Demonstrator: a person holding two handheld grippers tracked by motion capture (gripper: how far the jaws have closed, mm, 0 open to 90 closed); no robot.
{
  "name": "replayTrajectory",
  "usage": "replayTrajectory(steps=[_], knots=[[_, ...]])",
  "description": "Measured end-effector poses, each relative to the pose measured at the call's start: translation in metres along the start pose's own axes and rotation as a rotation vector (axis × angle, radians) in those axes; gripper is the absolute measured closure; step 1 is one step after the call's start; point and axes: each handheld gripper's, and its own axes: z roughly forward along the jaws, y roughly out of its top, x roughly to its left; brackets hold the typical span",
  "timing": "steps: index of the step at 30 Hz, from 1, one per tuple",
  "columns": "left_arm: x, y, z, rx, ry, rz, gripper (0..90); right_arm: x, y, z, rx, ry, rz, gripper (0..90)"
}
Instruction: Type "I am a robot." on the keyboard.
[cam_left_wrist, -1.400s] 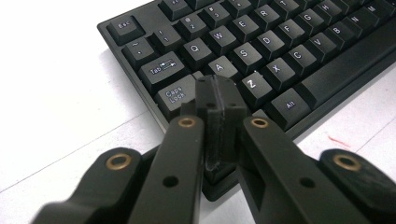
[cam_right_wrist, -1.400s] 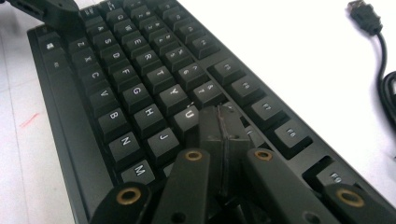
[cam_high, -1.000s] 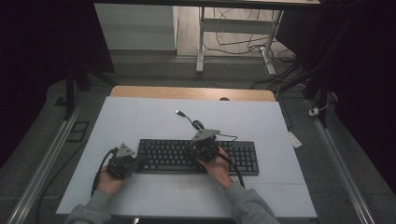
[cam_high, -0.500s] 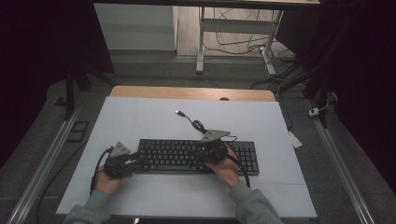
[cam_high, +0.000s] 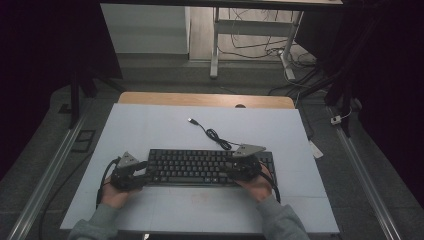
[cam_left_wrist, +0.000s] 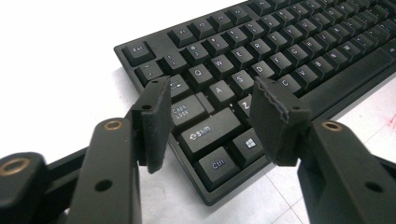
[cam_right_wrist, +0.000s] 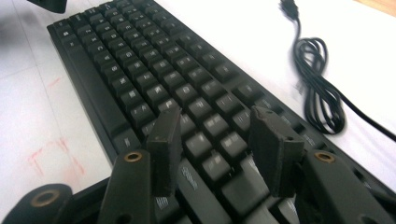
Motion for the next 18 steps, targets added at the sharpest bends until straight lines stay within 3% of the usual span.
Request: replayTrajectory(steps=[12, 18], knots=[[0.001, 0.004, -0.005, -0.004, -0.044, -0.014, 43.6, -0.007, -0.016, -0.017, -0.013, -0.021, 0.023, 52.0], [-0.005, 0.014, -0.006, 0.008, -0.09, 0.015, 36.9, -0.01, -0.017, -0.016, -0.016, -0.007, 0.022, 51.7]])
